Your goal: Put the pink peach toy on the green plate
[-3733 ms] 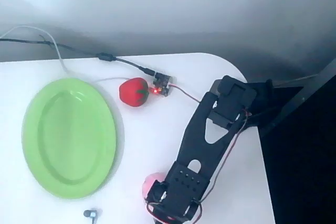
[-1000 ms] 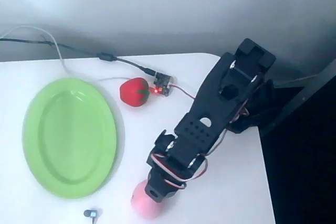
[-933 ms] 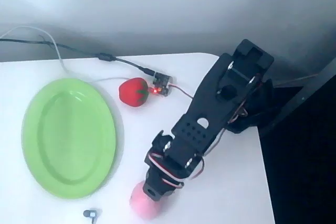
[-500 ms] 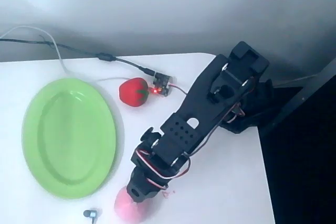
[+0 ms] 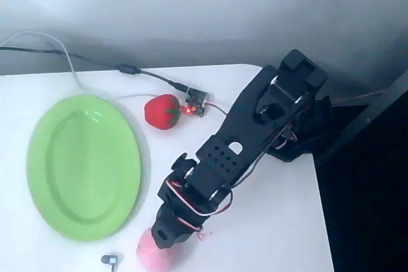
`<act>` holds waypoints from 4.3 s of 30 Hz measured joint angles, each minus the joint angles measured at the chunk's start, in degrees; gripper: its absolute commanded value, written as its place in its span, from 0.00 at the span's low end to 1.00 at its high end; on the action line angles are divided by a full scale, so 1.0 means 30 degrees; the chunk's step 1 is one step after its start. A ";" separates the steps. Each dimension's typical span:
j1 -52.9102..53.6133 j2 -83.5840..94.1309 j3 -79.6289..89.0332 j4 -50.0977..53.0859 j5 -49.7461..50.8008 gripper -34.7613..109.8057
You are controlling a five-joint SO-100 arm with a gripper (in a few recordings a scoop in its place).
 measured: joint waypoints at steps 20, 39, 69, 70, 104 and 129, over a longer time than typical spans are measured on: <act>0.0088 -0.5918 -0.4775 -0.0967 -0.0264 0.53; 0.0088 -0.7354 -0.5742 0.0850 -0.0205 0.24; 1.0459 -0.4482 -0.5625 0.1406 -0.1494 0.24; 1.0693 -0.5156 -0.6006 0.1406 -0.1494 0.24; 1.1396 -0.5420 -0.6006 -0.1670 -0.1494 0.58; 1.0430 1.8604 1.6377 0.1113 0.4131 0.50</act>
